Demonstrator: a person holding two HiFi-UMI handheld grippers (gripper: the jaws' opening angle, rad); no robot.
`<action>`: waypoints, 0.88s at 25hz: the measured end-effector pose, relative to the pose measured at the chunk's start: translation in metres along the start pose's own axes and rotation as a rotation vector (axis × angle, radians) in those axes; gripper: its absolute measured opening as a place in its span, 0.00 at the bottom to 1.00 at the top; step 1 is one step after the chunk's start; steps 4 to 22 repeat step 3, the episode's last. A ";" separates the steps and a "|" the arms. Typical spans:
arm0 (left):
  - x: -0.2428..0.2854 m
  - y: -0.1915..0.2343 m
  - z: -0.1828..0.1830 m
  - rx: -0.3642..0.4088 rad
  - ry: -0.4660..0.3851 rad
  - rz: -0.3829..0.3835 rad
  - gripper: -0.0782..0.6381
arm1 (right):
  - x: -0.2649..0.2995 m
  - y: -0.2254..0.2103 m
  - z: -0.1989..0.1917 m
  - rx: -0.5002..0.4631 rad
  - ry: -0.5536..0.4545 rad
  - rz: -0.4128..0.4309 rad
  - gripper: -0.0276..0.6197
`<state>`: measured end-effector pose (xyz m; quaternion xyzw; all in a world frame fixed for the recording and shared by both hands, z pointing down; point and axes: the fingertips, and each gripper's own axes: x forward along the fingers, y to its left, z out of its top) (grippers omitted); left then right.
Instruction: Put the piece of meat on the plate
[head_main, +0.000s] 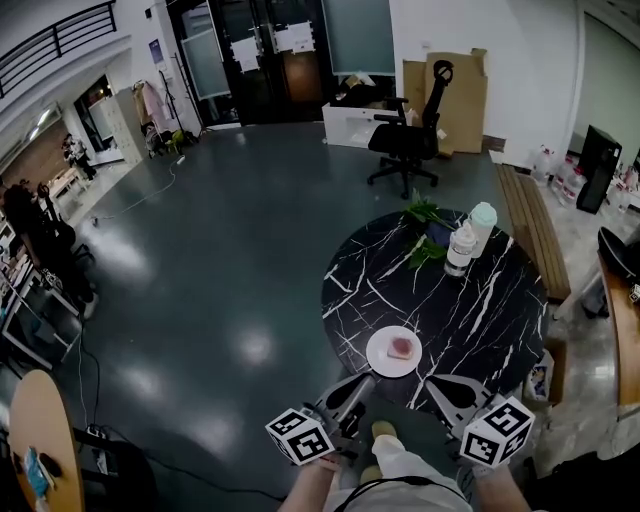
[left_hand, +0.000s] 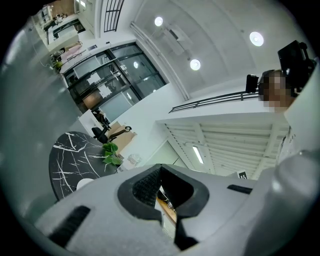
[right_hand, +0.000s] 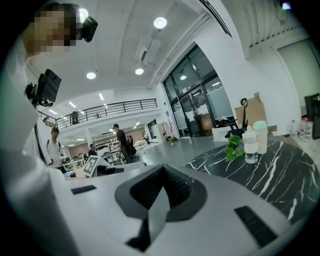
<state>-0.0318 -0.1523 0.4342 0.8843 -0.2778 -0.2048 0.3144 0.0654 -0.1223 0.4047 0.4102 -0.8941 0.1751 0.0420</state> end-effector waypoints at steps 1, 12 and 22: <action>0.000 0.002 -0.001 0.002 0.001 0.001 0.12 | 0.000 -0.002 -0.001 0.005 0.002 -0.001 0.06; 0.001 0.007 -0.002 0.007 0.003 0.002 0.12 | 0.000 -0.005 -0.004 0.012 0.007 -0.004 0.06; 0.001 0.007 -0.002 0.007 0.003 0.002 0.12 | 0.000 -0.005 -0.004 0.012 0.007 -0.004 0.06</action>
